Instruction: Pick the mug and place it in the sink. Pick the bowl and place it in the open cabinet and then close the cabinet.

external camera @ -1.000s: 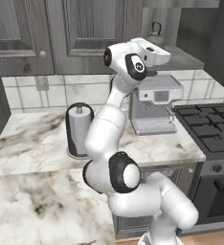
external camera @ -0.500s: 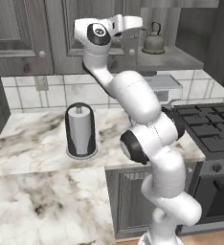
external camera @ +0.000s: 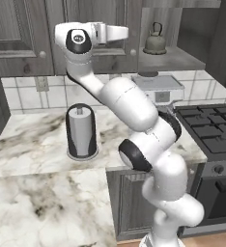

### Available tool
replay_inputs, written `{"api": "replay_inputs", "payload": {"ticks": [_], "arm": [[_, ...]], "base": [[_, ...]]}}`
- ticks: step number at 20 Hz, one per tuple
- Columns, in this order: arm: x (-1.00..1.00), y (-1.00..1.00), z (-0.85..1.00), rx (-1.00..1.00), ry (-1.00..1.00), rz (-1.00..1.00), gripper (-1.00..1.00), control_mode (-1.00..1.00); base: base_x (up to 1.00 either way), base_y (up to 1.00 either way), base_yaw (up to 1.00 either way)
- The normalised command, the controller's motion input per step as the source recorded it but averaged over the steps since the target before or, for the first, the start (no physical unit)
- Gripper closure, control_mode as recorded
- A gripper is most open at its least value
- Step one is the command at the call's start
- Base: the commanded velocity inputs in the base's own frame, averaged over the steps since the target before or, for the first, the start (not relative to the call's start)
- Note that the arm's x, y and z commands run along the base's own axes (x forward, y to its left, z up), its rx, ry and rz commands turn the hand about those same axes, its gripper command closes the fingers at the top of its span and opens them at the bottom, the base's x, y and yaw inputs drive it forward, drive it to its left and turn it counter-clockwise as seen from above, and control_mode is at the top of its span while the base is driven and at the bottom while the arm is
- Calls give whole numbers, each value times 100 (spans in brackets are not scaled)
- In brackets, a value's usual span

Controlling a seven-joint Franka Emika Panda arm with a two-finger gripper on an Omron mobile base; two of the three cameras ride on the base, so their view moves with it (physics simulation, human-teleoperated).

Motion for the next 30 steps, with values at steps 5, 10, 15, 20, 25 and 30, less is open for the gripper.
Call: {"api": "replay_inputs", "payload": {"ticks": [5, 10, 15, 20, 25, 30], "arm": [[-99, -30, 9, 8, -74, 2, -100, -100], [-100, -100, 8, 44, -2, -4, -100, -100], [-100, -100, -26, 54, 11, 0, -100, -100], [-100, -57, -4, 43, 13, 5, -100, -100], [-100, -70, -66, 27, 2, 16, -100, -100], [-100, -94, -100, 21, -23, 40, -100, -100]], "base": [[0, 0, 0], [0, 0, 0], [0, 0, 0], [0, 0, 0], [0, 0, 0], [0, 0, 0]]}}
